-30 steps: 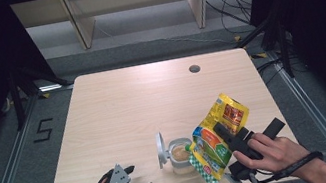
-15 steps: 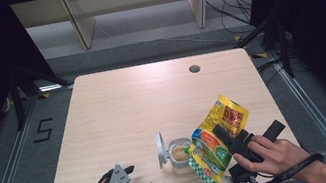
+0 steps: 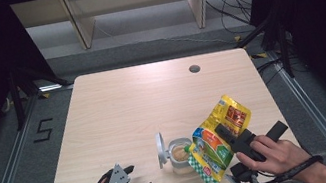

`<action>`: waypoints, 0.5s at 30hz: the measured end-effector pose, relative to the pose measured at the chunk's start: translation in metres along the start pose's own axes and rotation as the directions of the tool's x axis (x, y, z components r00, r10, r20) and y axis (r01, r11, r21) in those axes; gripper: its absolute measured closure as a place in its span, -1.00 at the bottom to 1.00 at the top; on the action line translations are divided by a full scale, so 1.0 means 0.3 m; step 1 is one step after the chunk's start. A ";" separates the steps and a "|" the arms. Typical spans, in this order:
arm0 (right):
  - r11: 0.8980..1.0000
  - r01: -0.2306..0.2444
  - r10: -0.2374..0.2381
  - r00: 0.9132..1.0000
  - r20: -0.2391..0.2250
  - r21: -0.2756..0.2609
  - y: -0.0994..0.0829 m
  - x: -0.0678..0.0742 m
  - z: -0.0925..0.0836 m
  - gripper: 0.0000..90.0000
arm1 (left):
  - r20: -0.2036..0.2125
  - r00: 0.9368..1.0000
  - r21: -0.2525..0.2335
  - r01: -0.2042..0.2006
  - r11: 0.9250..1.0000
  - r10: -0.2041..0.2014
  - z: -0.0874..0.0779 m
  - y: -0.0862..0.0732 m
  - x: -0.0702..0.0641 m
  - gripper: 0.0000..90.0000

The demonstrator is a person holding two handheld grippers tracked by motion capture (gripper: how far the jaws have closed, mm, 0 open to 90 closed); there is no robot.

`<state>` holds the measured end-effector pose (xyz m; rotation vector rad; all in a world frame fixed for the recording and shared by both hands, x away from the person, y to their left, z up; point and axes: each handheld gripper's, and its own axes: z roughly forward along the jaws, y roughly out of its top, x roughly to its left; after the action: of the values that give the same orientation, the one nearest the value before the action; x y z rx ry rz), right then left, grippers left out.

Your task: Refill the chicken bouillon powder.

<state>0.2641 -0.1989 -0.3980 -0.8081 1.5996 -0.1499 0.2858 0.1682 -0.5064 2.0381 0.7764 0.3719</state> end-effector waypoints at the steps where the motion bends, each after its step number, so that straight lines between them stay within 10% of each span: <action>1: 1.000 -0.013 0.013 1.000 -0.001 0.000 -0.001 0.007 -0.002 0.43 | 0.000 1.000 -0.003 0.003 1.000 -0.003 0.002 -0.001 0.000 -0.58; 6: 0.998 -0.065 0.065 0.998 -0.016 -0.002 0.000 0.039 -0.011 0.43 | -0.009 0.999 0.035 -0.043 0.998 0.043 -0.006 0.002 0.009 -0.58; 9: 0.996 -0.083 0.082 0.996 -0.017 -0.017 -0.007 0.057 -0.006 0.43 | -0.003 1.000 -0.001 0.002 1.000 -0.002 0.000 0.000 0.000 -0.58; 15: 0.976 -0.212 0.213 0.977 0.009 -0.040 -0.005 0.110 -0.002 0.44 | -0.007 1.000 0.020 -0.024 0.999 0.024 -0.002 0.001 0.005 -0.58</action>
<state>0.2650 -0.2190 -0.4241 -0.6605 1.6693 0.0402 0.2867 0.1695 -0.5058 2.0678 0.7631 0.3866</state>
